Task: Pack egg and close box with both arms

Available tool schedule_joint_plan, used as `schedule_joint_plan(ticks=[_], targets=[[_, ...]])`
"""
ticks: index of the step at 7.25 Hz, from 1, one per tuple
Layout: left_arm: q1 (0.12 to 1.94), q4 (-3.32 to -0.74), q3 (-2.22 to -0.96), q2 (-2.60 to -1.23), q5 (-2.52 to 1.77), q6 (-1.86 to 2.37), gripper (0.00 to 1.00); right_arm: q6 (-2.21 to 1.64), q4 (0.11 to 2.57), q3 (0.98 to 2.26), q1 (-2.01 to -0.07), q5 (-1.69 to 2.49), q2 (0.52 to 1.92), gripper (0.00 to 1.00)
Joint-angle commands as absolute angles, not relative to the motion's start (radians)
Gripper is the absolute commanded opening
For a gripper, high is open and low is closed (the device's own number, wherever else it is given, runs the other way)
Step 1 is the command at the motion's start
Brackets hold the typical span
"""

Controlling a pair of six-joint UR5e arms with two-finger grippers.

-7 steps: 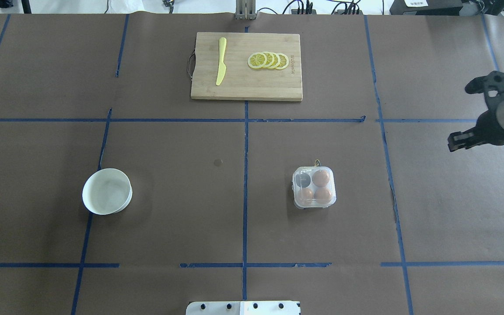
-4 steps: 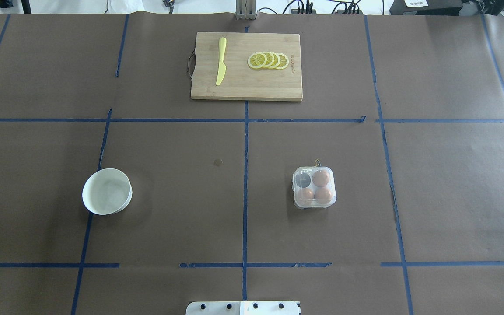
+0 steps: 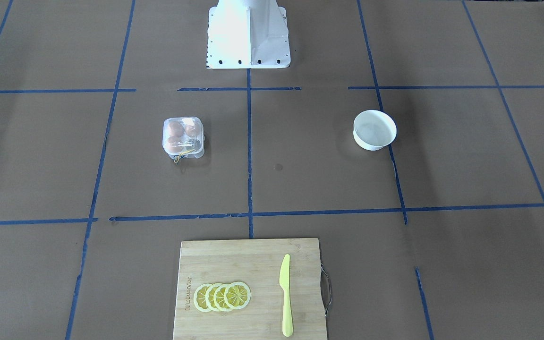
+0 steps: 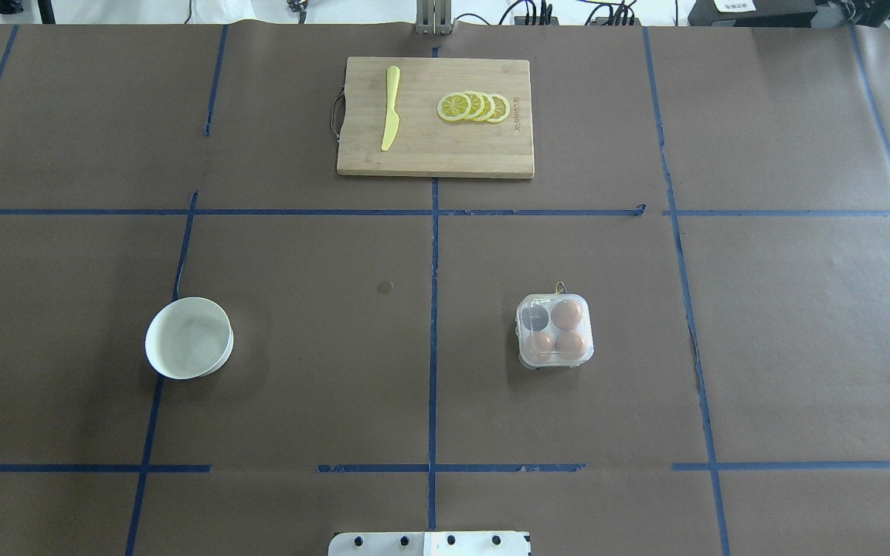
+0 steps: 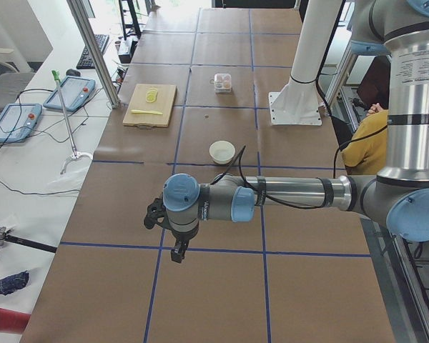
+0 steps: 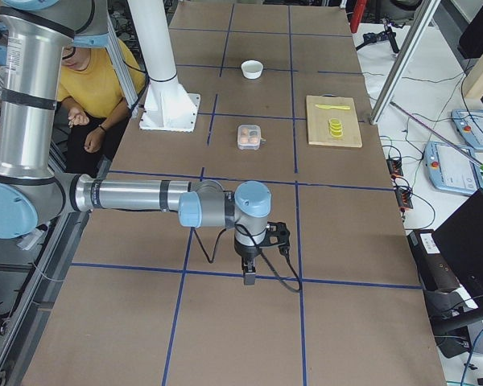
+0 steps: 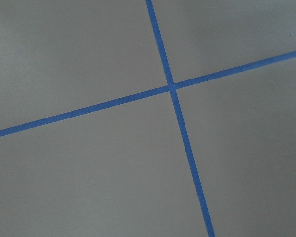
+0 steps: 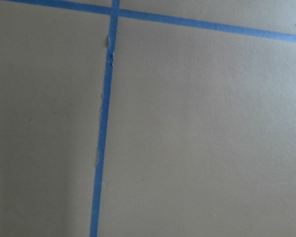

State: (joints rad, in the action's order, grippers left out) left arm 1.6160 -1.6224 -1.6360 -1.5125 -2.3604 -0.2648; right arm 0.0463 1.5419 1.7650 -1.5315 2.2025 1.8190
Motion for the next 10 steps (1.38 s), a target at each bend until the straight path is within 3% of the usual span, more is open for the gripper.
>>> schedule_joint_plan(ticks=[1,5,10], targets=[[1.617,-1.628,-1.64,-1.509,-2.358,-0.264,1.0,0.038,1.539,1.758,-1.555,2.21,1.852,1.0],[1.617,-1.626,-1.632,-1.502,-2.356,-0.259,1.0,0.028,1.549,1.744,-1.554,2.318,1.76,1.0],[1.618,-1.626,-1.64,-1.5,-2.356,-0.259,1.0,0.031,1.539,1.741,-1.554,2.31,1.772,1.0]])
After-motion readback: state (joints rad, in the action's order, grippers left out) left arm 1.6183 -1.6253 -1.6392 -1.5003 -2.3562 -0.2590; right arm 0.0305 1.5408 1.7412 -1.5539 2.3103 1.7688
